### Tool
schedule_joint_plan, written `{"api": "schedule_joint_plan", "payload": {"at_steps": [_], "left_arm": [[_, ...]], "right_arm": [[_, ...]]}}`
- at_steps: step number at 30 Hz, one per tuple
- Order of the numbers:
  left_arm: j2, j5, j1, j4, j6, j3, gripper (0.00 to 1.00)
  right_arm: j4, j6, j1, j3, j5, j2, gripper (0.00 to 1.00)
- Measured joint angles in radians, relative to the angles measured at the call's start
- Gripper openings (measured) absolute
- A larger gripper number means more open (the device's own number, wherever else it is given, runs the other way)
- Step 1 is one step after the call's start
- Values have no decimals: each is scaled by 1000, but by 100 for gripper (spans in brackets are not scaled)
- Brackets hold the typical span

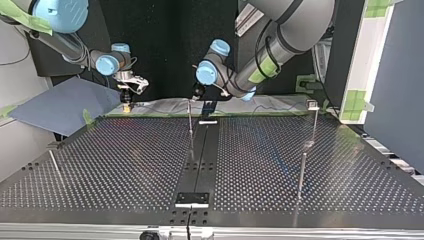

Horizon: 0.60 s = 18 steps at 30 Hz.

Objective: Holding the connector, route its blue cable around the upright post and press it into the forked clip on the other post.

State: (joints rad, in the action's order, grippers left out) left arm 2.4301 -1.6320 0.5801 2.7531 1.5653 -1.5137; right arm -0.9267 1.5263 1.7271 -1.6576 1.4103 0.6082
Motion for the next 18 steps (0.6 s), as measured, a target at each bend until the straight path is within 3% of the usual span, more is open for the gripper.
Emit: {"api": "schedule_joint_plan", "payload": {"at_steps": [10, 18], "left_arm": [[-5, -3, -1, 5, -3, -9, 100], [-65, -33, 1, -46, 0, -72, 100]], "right_arm": [[-2, 0, 0, 0, 0, 0, 0], [0, 0, -2, 0, -1, 0, 0]]}}
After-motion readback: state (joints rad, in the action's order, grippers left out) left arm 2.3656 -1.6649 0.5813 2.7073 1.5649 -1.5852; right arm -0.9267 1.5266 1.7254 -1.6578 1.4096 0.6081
